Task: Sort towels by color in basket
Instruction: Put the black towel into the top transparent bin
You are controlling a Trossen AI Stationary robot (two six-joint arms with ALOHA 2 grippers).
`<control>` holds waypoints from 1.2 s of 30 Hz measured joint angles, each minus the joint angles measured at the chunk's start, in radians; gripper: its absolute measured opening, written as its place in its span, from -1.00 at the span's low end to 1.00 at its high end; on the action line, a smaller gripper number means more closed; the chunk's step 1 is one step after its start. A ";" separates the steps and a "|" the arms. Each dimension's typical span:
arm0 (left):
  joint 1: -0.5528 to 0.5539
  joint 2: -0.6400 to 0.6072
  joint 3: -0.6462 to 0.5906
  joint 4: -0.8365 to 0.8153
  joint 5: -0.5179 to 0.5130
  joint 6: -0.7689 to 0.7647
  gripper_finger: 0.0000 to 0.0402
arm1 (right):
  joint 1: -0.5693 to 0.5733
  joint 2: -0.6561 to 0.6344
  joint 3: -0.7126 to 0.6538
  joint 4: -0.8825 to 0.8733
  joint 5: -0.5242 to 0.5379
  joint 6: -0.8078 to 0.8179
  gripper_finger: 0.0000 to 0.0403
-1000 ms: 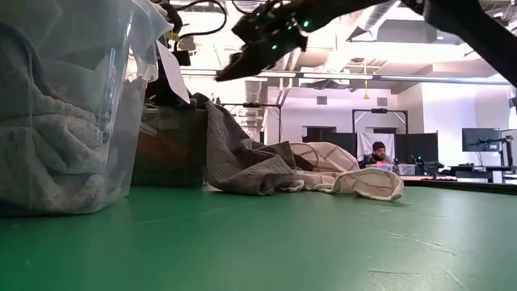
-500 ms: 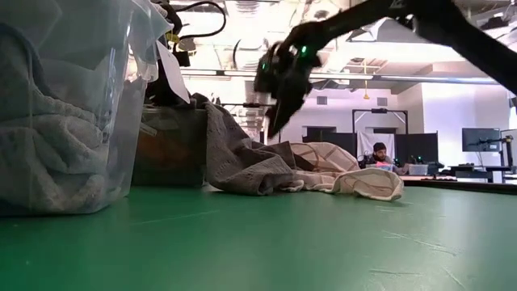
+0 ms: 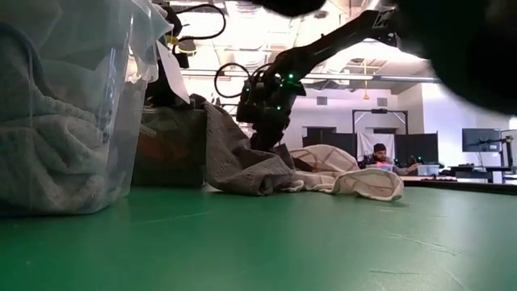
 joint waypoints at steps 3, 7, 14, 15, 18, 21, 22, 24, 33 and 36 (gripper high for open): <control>0.000 0.000 0.000 0.000 0.000 -0.001 -0.01 | 0.002 0.013 -0.001 0.010 0.047 0.002 0.48; 0.000 0.000 0.000 0.000 0.000 -0.005 -0.01 | 0.014 0.014 -0.001 0.001 0.113 -0.009 0.37; 0.000 0.000 0.000 0.001 0.001 -0.005 -0.01 | 0.048 0.014 0.000 -0.065 0.221 -0.093 -0.24; 0.000 0.000 0.000 0.001 0.001 -0.005 -0.01 | 0.055 0.014 0.000 -0.074 0.228 -0.110 -0.40; 0.000 0.000 0.000 0.002 0.001 -0.005 -0.01 | 0.073 0.014 0.000 -0.097 0.234 -0.165 -0.85; 0.000 0.000 0.000 0.005 0.001 -0.005 -0.01 | 0.088 0.014 0.000 -0.104 0.240 -0.169 -0.89; 0.000 0.000 0.000 0.005 0.001 -0.005 -0.01 | 0.092 0.009 -0.001 -0.105 0.241 -0.169 -0.89; 0.000 0.000 0.000 0.007 0.001 -0.005 -0.01 | 0.101 -0.002 -0.001 -0.099 0.242 -0.173 -0.90; -0.009 -0.041 0.002 0.007 0.000 -0.012 -0.01 | 0.146 -0.147 0.049 0.024 0.240 -0.213 -0.91; -0.017 -0.084 0.002 0.007 0.000 -0.012 -0.01 | 0.146 -0.210 0.050 0.114 0.202 -0.228 -0.91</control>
